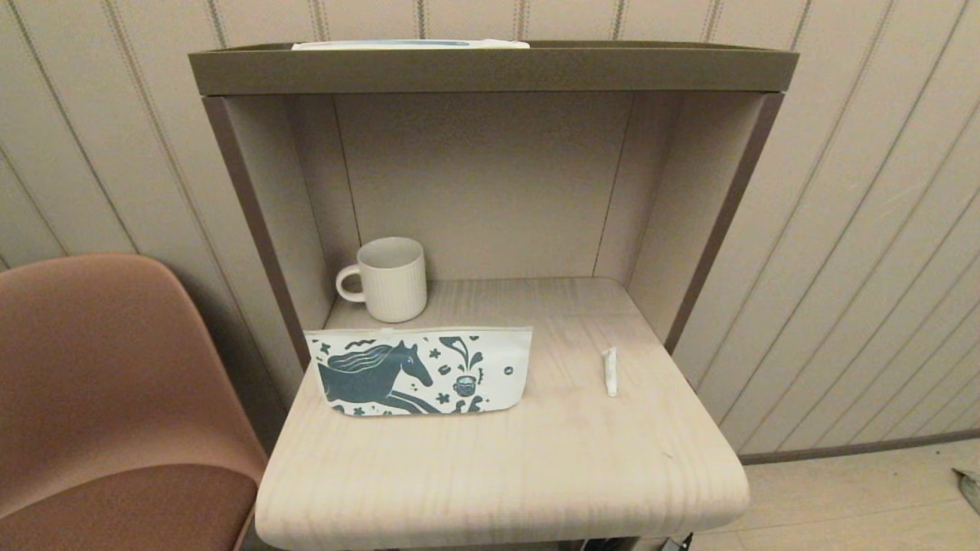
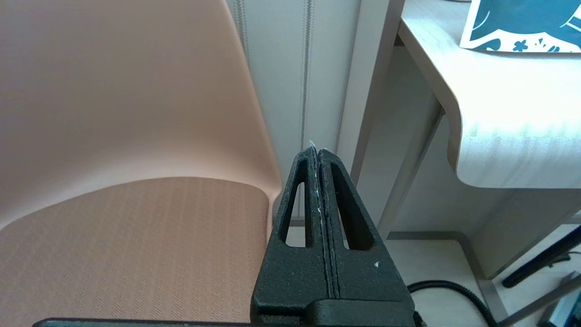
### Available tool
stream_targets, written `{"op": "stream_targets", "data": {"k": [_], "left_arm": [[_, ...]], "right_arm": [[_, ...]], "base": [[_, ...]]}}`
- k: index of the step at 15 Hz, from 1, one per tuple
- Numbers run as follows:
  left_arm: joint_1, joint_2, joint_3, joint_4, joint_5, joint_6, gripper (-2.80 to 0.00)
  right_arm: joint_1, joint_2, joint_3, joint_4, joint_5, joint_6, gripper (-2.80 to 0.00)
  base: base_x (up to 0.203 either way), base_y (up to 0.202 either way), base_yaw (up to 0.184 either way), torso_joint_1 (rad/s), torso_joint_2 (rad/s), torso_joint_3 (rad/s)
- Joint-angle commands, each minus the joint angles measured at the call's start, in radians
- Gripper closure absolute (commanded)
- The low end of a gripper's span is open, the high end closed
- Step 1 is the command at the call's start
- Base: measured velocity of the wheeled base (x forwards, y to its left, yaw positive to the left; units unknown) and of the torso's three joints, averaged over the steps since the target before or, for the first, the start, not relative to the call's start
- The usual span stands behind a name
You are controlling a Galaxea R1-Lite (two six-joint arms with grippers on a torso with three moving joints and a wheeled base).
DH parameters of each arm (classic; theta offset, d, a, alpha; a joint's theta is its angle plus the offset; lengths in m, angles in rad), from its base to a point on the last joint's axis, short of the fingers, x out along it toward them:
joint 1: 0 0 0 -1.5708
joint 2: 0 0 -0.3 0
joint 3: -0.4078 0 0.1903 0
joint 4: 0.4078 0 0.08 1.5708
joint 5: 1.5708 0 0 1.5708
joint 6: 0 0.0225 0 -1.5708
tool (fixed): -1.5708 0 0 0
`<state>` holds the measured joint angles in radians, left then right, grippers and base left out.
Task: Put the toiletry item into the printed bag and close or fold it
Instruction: Pick up the storage bag
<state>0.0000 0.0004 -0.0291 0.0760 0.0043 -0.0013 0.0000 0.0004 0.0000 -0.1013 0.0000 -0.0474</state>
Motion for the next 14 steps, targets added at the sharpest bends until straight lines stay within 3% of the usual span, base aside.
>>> {"op": "stream_targets", "data": {"k": [1,14], "left_arm": [[0.000,0.001,0.000,0.001,0.000,0.000,0.00],[0.000,0.001,-0.002,0.002,0.000,0.001,0.00]], "right_arm": [[0.000,0.000,0.000,0.000,0.000,0.001,0.00],[0.001,0.000,0.000,-0.003,0.000,0.011,0.00]], "base": [[0.000,0.000,0.000,0.000,0.00,0.000],[0.000,0.000,0.000,0.000,0.00,0.000]]}}
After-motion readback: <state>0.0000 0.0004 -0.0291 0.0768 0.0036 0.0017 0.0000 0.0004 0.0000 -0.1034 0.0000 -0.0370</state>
